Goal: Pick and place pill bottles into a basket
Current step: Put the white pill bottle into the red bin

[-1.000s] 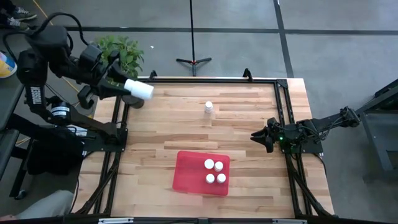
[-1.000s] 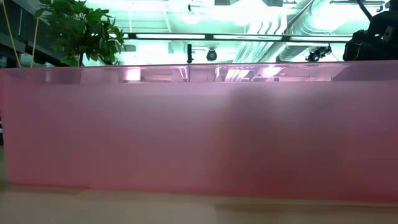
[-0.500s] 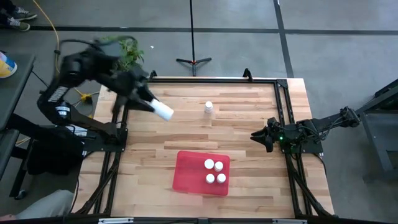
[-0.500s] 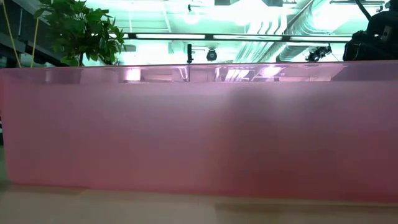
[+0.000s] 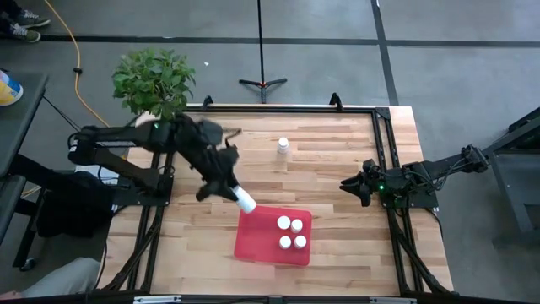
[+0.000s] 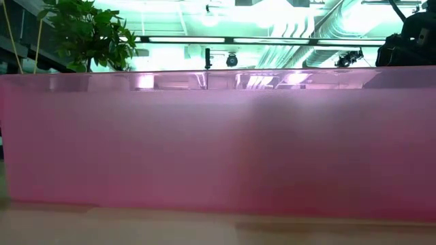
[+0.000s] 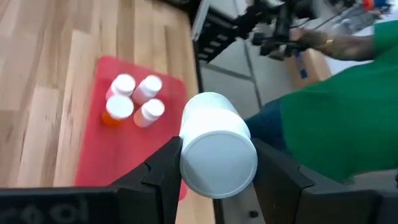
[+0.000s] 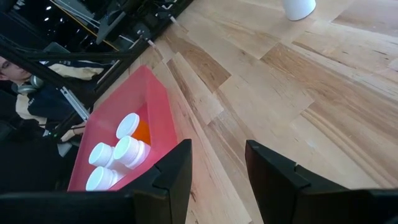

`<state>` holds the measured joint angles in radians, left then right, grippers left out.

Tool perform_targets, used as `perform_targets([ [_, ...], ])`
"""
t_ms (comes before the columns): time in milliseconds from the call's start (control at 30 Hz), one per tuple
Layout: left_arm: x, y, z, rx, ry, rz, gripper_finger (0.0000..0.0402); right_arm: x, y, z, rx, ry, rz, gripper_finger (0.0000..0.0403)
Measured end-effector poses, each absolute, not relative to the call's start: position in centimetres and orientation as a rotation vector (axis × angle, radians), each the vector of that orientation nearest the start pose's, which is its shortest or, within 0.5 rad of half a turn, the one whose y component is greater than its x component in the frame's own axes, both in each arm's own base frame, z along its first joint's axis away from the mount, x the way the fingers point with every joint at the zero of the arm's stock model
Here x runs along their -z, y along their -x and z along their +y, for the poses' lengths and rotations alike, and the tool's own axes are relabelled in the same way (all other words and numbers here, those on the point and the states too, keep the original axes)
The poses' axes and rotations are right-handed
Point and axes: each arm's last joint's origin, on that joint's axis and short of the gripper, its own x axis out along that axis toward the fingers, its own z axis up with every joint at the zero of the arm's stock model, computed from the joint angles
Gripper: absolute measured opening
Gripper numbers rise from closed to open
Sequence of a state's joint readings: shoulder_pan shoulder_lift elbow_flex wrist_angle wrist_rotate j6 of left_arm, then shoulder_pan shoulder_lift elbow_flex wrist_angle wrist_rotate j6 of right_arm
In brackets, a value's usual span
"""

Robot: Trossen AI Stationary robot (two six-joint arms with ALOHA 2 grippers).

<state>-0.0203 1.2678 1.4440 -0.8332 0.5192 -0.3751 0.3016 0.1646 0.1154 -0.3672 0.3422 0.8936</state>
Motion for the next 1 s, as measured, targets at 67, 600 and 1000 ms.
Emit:
perform_targets([
  [67,-38.8,-24.9,-3.0,0.361,0.52,0.757,0.0196,-15.6,-9.3,1.9,0.211,-0.75,0.347,0.014],
  [600,-33.5,-24.9,-10.3,-0.087,0.427,0.765,0.0196,-15.6,-9.3,1.8,0.221,-0.755,0.341,0.014],
  [1000,-28.8,-27.9,-13.3,-0.093,0.441,0.953,0.0196,-15.6,-9.4,1.8,0.258,-0.768,0.33,0.014],
])
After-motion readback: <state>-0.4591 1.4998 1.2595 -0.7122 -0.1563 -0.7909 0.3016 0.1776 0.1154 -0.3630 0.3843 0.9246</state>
